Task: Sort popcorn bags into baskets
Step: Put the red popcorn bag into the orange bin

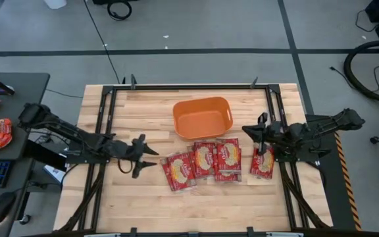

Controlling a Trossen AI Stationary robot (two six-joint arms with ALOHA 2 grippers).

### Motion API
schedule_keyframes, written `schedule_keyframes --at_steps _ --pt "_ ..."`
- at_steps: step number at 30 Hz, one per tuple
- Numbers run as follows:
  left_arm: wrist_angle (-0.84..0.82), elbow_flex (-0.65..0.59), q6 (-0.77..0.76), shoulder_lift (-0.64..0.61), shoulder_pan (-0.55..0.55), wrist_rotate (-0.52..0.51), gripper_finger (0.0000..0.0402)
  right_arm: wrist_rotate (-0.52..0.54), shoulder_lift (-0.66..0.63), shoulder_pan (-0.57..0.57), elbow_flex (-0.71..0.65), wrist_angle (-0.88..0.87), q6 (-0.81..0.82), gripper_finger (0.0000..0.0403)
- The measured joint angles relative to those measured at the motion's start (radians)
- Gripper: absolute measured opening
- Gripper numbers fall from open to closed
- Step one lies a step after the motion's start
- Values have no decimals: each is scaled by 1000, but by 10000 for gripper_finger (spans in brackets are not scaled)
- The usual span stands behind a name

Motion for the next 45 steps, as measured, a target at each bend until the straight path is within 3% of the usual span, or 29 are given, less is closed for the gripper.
schedule_keyframes --at_steps 13,19,26,33,39,45 --pt "-218 270 81 327 -82 -144 209 0 235 0 73 2 60 93" --pt "-322 371 165 443 -97 -154 209 -2 344 0 118 17 60 112" --pt "-375 431 276 554 -100 -154 208 -82 501 18 129 193 69 115" --pt "-437 496 451 644 -132 -221 208 -29 664 84 130 357 70 115" --pt "-414 501 603 688 -170 -370 208 -25 722 99 167 366 67 115" --pt "-398 501 659 716 -183 -387 208 -25 773 99 194 365 66 115"
